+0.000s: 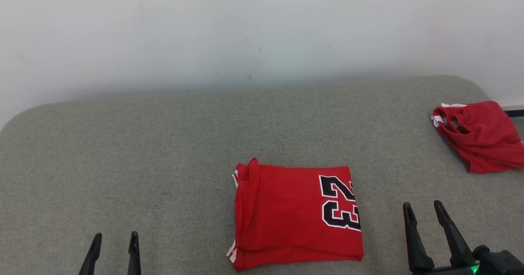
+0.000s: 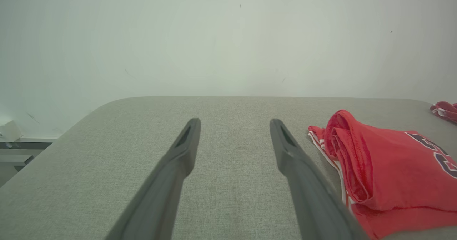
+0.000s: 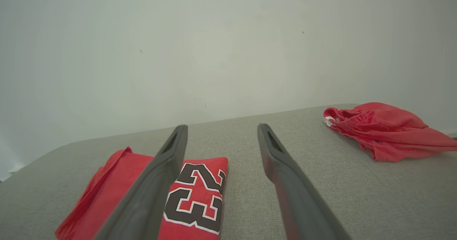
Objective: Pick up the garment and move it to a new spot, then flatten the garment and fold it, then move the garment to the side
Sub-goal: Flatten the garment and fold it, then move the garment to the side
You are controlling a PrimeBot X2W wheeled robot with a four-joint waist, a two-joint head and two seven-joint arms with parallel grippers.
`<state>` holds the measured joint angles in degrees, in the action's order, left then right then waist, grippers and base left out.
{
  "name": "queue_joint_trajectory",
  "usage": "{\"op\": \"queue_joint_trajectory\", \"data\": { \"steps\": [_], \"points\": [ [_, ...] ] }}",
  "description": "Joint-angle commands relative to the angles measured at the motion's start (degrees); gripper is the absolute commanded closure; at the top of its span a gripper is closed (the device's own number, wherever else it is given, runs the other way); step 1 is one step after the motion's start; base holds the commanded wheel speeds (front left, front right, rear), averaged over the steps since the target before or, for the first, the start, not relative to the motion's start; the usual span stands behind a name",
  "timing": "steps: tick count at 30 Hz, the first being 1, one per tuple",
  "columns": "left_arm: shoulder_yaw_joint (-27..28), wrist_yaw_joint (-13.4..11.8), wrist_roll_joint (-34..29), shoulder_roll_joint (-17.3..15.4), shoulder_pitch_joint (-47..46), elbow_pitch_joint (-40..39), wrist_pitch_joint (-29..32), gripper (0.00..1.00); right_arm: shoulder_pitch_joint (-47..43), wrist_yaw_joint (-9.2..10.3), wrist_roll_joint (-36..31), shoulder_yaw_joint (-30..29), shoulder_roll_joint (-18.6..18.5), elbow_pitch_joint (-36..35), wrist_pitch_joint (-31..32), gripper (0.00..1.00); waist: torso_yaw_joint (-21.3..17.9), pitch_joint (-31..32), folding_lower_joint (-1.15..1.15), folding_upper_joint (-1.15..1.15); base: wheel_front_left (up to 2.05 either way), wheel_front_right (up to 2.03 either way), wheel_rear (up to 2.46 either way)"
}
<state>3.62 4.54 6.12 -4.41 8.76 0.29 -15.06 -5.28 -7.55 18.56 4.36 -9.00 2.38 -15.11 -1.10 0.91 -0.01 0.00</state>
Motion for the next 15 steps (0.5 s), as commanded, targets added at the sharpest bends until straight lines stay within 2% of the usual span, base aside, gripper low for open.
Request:
{"op": "queue_joint_trajectory", "data": {
  "steps": [1,15],
  "points": [
    [-0.05,0.0,-0.4,-0.23,0.7,-0.28,-0.1,0.0,-0.59,0.17,0.04,-0.13,0.1,0.02,-0.03,0.0,0.19,0.05,0.01,0.0,0.0,0.0,0.0],
    [-0.57,-0.34,-0.18,-0.07,0.87,-0.04,-0.1,0.0,-0.64,0.17,-0.23,0.25,0.17,1.46,-0.03,0.0,0.32,0.06,0.01,0.0,0.0,0.0,0.0]
  ]
}}
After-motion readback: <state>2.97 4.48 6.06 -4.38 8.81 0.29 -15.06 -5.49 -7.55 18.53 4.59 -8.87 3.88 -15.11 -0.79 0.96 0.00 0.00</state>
